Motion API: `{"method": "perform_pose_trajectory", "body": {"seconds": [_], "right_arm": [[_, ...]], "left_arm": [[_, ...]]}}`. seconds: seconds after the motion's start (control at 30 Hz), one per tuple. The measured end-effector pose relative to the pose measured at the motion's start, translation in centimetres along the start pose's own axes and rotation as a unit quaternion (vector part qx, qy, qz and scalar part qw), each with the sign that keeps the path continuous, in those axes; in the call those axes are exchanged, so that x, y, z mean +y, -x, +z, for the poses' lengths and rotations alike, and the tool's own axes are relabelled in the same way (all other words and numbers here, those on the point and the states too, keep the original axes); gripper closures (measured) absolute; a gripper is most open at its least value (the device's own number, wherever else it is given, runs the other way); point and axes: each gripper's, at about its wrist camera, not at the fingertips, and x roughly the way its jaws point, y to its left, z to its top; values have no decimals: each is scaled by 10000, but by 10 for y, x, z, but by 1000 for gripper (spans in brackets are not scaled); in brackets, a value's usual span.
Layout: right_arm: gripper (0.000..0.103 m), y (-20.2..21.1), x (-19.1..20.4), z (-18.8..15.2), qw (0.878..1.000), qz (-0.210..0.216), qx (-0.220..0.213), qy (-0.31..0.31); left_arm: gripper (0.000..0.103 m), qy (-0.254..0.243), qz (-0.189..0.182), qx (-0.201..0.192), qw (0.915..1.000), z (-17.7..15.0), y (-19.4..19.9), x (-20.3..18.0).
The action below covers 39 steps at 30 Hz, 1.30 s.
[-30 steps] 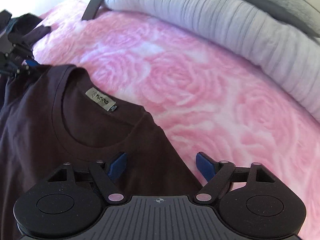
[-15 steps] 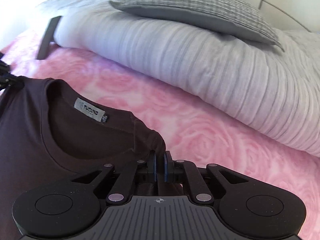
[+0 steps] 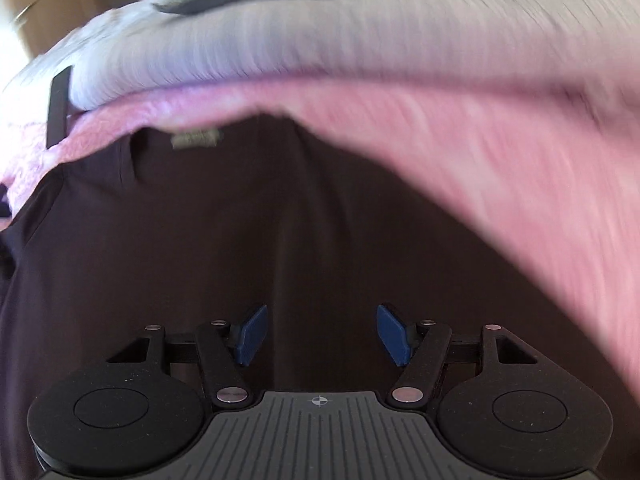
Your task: Fold clothes
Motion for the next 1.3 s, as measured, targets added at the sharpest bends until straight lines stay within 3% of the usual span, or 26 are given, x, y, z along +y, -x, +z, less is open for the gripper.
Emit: {"method": "perform_pose_trajectory", "body": {"seconds": [0.1,0.23,0.47,0.63,0.77,0.9,1.0,1.13,1.3], "right_arm": [[39,25,-13,-37,9992,-198,175,-294],[39,72,-28,-73,9965,-464,174,-680],[39,166,-84,-107,9829,-1036,-120,-1521],[39,198,-159,-102,9774,-1402,-282,-1560],[39,198,-240,-76,9783,-1310,-529,-1514],[39,186,-324,-42,9826,-1054,-457,-1459],[39,171,-375,-13,9888,-697,-256,-1296],[39,128,-422,20,9923,-242,345,-1167],[39,76,-441,28,9911,156,906,-962]], "left_arm": [[83,-318,10,297,9991,-21,-2,-22],[83,-435,-66,175,9989,-24,17,-46],[82,-1026,-469,-311,9931,13,60,-127],[79,-1401,-840,-585,9848,48,72,-226],[78,-1680,-1272,-671,9752,66,56,-334],[78,-1938,-1712,-714,9633,83,34,-445],[78,-2000,-1960,-530,9585,99,4,-520],[78,-2201,-2230,-339,9490,111,-30,-583],[78,-2525,-2549,-111,9334,118,-71,-644]]}}
